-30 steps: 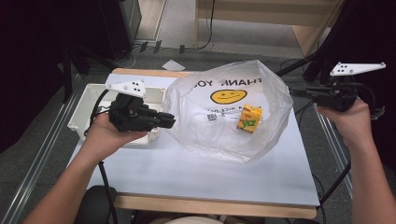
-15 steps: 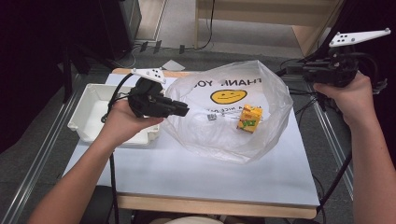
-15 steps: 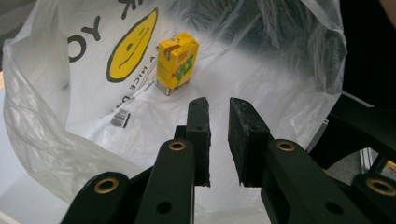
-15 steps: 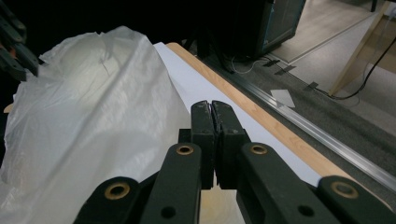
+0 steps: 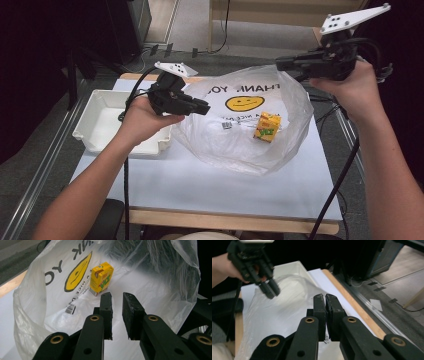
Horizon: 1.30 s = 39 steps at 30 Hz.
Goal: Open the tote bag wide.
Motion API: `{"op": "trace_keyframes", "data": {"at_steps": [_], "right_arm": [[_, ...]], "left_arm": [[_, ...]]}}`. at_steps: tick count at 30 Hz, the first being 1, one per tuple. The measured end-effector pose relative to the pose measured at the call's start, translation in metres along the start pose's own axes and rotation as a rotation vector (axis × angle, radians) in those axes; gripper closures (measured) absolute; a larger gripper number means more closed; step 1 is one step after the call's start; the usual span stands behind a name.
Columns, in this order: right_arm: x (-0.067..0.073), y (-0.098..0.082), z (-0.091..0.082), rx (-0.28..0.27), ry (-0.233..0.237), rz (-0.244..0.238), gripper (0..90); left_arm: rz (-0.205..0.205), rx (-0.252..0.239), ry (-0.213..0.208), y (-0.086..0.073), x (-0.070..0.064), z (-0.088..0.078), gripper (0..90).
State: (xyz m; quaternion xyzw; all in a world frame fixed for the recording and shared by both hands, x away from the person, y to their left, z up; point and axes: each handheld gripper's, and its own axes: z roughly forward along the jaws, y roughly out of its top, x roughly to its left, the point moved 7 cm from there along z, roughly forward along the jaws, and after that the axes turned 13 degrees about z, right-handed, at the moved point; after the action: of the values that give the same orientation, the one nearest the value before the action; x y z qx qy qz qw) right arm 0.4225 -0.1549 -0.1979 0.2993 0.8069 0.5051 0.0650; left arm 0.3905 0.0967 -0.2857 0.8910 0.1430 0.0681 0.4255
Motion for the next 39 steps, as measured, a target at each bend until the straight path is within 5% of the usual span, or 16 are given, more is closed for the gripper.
{"op": "trace_keyframes", "data": {"at_steps": [6,19,27,39], "right_arm": [[0.004,-0.016,0.021,0.056,0.013,-0.01,87.5],[-0.045,-0.068,0.029,0.109,-0.1,0.051,86.5],[-0.07,-0.088,0.028,0.114,-0.155,0.095,86.4],[-0.088,-0.11,0.032,0.119,-0.205,0.124,86.5]], "left_arm": [[-0.002,0.018,0.012,-0.001,0.006,0.009,79.0],[-0.019,0.083,0.025,-0.001,0.022,0.057,78.9],[0.024,0.113,0.065,0.009,0.03,0.081,78.7],[0.038,0.124,0.096,0.011,0.038,0.114,78.7]]}}
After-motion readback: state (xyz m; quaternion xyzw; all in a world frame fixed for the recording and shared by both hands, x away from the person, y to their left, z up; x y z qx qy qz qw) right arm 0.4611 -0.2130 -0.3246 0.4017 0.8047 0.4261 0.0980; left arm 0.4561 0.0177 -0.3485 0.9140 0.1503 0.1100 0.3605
